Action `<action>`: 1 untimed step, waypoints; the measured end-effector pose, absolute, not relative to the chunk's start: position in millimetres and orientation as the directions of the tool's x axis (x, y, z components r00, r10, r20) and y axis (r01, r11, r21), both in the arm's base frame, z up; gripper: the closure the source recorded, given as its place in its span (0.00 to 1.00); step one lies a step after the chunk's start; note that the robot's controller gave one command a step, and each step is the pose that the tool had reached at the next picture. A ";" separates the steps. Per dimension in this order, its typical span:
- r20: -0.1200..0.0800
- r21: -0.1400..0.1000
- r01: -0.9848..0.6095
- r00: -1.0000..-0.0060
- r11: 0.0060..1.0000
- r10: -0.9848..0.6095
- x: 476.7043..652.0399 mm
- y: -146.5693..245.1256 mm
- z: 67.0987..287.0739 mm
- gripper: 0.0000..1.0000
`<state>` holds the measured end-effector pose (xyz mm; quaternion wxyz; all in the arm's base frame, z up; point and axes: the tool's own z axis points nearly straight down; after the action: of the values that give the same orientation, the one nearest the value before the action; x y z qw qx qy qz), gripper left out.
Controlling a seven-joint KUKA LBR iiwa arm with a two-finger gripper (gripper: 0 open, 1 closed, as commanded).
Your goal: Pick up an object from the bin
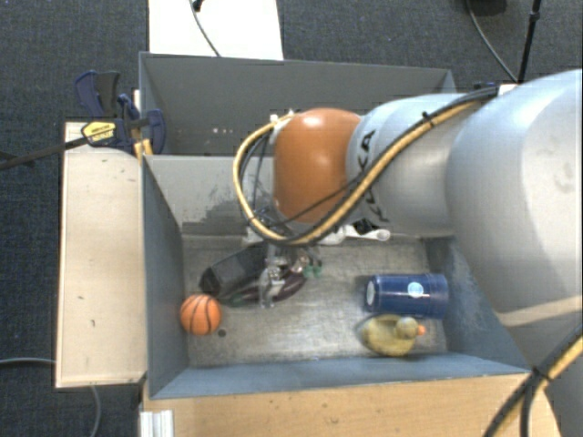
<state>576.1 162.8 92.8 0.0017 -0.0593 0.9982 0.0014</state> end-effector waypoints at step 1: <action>-0.007 0.002 -0.147 -0.989 0.989 -0.147 582.4 143.8 109.9 0.00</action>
Offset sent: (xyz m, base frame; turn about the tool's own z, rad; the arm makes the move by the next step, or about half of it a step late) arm 0.0044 -0.0272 -0.0228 -0.1987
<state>582.4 143.8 109.9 0.0033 -0.0739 0.9973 0.0011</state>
